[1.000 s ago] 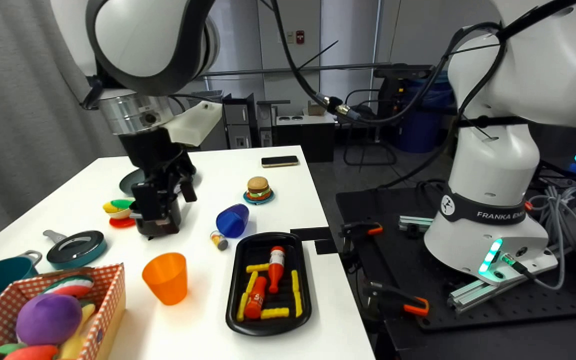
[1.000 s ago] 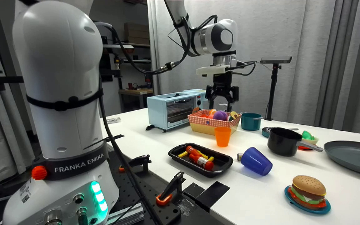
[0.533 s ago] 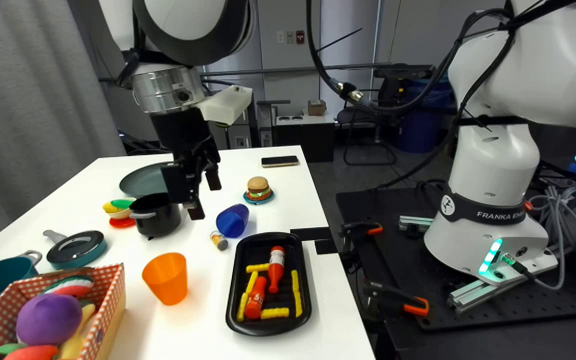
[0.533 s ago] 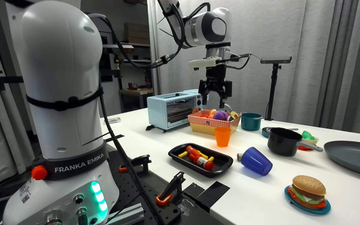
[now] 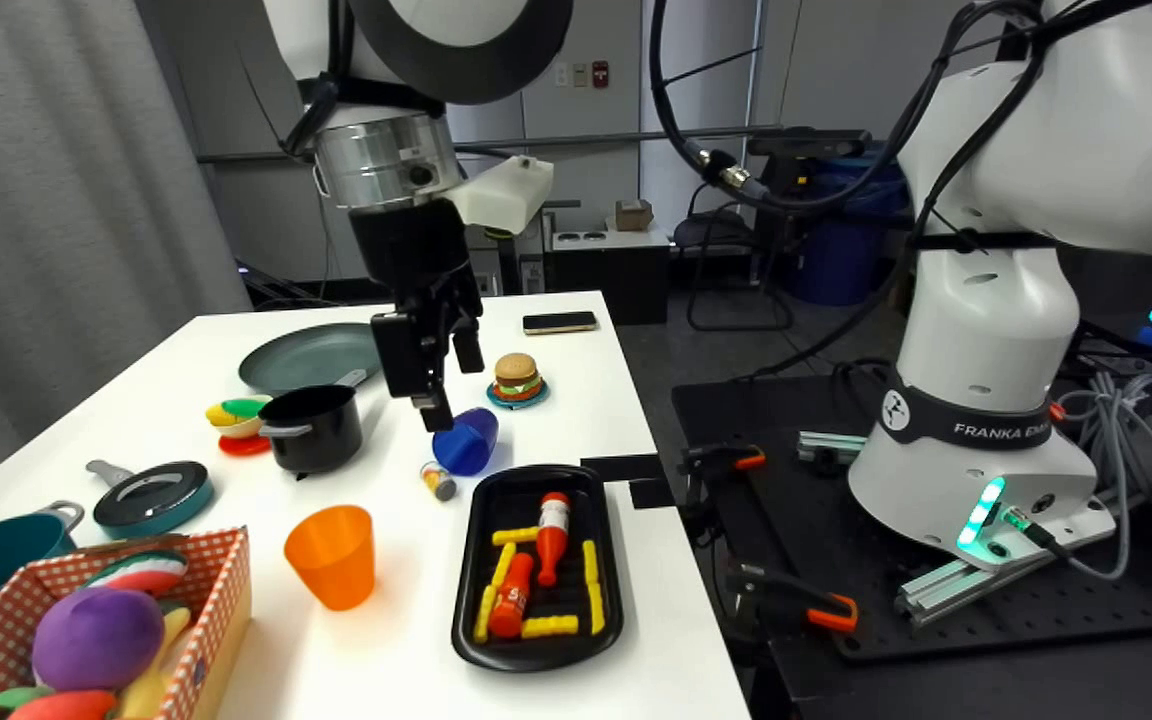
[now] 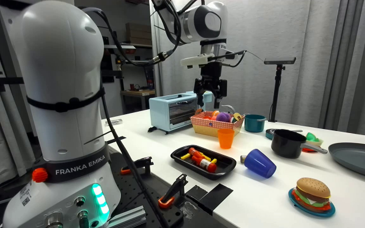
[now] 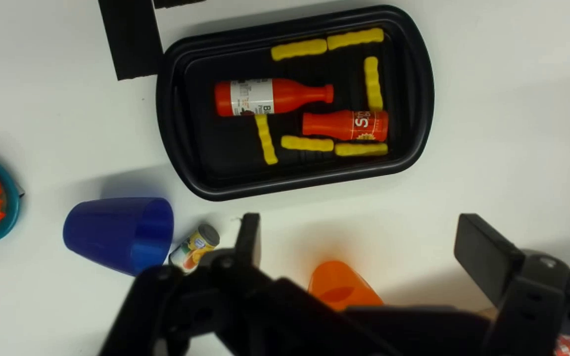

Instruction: Pour the content of the orange cup onto the black tray

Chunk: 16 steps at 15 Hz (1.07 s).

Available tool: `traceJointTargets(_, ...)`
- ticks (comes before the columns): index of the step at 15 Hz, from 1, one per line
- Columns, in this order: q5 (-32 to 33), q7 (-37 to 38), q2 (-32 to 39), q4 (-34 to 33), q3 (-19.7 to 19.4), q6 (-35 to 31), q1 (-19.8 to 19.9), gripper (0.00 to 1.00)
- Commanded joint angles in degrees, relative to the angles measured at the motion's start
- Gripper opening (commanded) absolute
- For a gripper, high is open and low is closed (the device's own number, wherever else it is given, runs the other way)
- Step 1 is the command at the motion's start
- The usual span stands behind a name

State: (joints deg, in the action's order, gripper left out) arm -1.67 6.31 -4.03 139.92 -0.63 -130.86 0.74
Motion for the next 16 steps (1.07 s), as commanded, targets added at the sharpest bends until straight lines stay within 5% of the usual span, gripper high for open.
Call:
traceJointTargets(1,-1.6,1.9,-4.8,3.9,0.5,0.5,-0.4,1.00)
traceJointTargets(16,0.0,2.6,-4.3,4.4,1.1,0.2,-0.2,1.00)
